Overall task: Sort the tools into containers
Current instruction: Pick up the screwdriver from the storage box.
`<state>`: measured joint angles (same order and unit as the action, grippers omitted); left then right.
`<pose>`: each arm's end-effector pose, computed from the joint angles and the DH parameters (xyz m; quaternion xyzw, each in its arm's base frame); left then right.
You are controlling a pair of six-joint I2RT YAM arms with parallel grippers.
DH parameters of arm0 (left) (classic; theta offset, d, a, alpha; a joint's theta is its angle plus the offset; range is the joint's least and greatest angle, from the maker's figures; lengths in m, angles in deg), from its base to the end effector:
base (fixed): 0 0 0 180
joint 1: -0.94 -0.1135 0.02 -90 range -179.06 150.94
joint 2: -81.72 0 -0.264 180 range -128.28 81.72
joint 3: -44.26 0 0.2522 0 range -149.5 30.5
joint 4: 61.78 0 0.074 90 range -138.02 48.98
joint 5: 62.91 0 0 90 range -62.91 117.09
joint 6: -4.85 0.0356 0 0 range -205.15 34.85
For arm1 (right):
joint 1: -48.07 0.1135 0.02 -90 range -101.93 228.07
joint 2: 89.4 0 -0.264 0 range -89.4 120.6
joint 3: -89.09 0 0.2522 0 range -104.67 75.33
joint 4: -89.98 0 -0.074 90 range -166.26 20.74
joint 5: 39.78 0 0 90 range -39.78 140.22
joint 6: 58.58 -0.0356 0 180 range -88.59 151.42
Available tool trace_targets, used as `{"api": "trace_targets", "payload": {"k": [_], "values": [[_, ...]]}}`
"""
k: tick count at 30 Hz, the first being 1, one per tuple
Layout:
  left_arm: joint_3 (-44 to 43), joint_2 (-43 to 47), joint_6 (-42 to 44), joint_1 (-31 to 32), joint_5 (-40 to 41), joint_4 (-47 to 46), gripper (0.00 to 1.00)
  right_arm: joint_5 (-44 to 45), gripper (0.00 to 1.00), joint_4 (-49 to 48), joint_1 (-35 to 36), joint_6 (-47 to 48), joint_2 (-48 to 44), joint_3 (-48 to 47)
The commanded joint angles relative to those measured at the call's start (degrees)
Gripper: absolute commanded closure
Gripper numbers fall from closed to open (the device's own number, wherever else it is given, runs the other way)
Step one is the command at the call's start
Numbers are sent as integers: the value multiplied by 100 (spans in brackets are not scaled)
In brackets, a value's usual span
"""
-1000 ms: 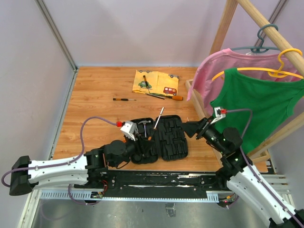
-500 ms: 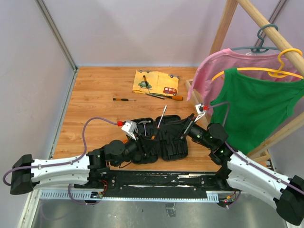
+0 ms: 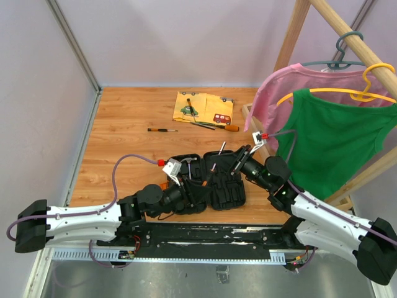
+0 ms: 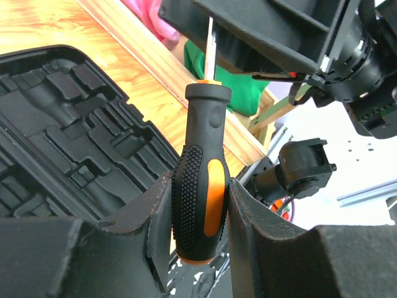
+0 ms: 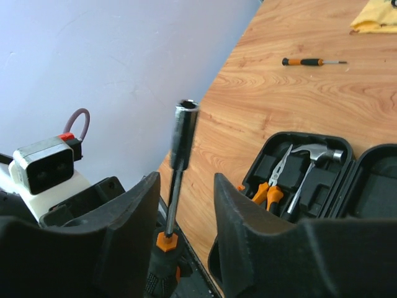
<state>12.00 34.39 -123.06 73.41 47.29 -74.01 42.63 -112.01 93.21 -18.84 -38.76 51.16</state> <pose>0.0695 -0.1793 0.2367 0.0964 0.7169 -0.4847 0.4917 0.1423 0.1497 0.2798 -0.0215 0.6478 0.5912 0.4800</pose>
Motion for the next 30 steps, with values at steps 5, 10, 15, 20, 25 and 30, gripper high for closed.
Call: {"api": "trace_targets", "payload": {"k": [5,10,15,20,25,30], "values": [[93,114,-20,32,164,-449,100,-39,72,-369,147,-340,283,-87],[33,67,-24,31,179,-438,100,-62,94,-386,146,-289,419,-56],[-21,-1,-39,33,182,-274,90,137,99,219,146,-83,414,-142],[-31,26,-195,35,413,82,49,824,99,1051,137,375,189,-149],[-10,16,-371,38,634,379,38,1320,100,1752,87,702,134,-169],[8,18,-591,33,951,726,36,1127,100,2546,-35,1035,375,-493]]}}
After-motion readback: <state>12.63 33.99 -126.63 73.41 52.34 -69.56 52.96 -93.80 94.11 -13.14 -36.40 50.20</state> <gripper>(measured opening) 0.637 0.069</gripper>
